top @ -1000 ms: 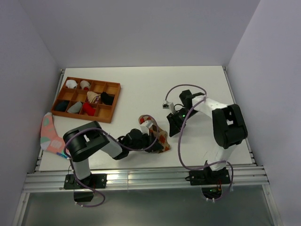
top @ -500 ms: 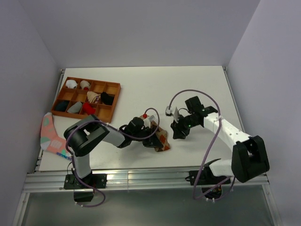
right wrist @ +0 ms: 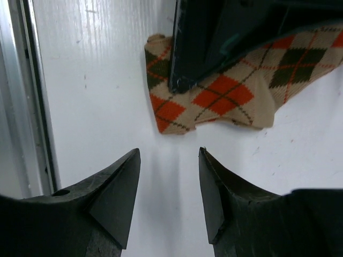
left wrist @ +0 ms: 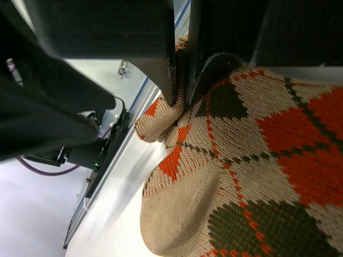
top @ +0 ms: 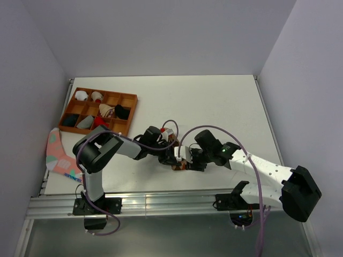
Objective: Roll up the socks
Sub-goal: Roll the sock at the center of the board.
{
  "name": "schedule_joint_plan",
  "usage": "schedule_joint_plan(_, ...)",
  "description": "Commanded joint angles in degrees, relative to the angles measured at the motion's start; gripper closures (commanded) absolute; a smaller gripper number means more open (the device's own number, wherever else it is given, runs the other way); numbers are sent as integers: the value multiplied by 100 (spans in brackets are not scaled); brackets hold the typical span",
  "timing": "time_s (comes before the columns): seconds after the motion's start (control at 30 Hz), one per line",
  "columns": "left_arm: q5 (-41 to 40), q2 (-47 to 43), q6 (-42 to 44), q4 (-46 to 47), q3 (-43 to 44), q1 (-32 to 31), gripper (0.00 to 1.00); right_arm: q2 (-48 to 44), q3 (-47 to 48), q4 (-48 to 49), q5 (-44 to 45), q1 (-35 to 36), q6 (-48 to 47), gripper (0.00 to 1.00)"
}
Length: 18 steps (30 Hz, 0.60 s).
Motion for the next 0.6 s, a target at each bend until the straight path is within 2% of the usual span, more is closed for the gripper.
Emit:
schedule_joint_plan(0.0,-562,566,679,-1607,-188,70,100,54,-132,712,458,382,-122,45)
schedule_joint_plan(0.3,-281,838,846,-1809,-39,185,100,388,-343,1249,1169,1428,-121,46)
schedule_joint_plan(0.57,-193,944,951,-1888,50,211,100,898,-343,1469,1468,1675,-60,47)
